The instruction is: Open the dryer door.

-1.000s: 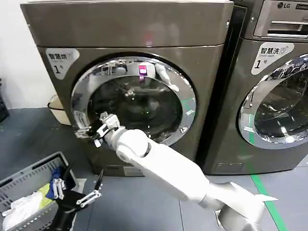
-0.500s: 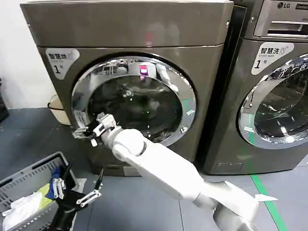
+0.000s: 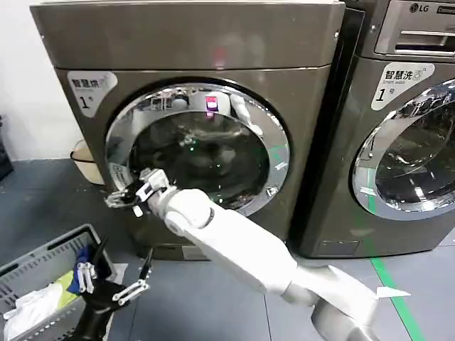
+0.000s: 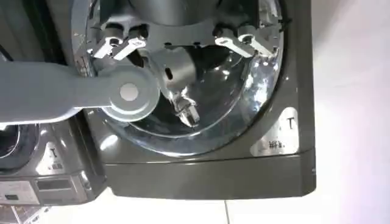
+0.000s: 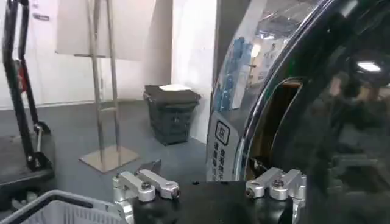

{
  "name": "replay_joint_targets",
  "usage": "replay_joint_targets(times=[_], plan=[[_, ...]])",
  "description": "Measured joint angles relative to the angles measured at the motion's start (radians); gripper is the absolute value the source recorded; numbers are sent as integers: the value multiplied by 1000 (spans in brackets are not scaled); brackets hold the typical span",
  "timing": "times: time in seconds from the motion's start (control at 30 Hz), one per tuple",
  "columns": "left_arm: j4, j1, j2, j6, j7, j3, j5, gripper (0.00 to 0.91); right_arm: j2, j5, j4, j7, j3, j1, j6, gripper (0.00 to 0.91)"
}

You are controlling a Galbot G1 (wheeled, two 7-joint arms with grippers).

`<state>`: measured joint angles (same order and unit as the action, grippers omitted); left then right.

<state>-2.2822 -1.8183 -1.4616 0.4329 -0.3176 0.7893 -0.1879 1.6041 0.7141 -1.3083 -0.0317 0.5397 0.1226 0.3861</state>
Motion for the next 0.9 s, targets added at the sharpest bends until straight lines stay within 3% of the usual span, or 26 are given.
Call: replay_joint_targets(times=[0.37, 0.9], plan=[[-1, -2, 1, 1, 0, 19, -5, 907, -69, 35, -59, -90, 24, -12, 13, 907], [33, -7, 15, -68, -31, 157, -34, 907, -211, 168, -239, -146, 68, -38, 21, 907]])
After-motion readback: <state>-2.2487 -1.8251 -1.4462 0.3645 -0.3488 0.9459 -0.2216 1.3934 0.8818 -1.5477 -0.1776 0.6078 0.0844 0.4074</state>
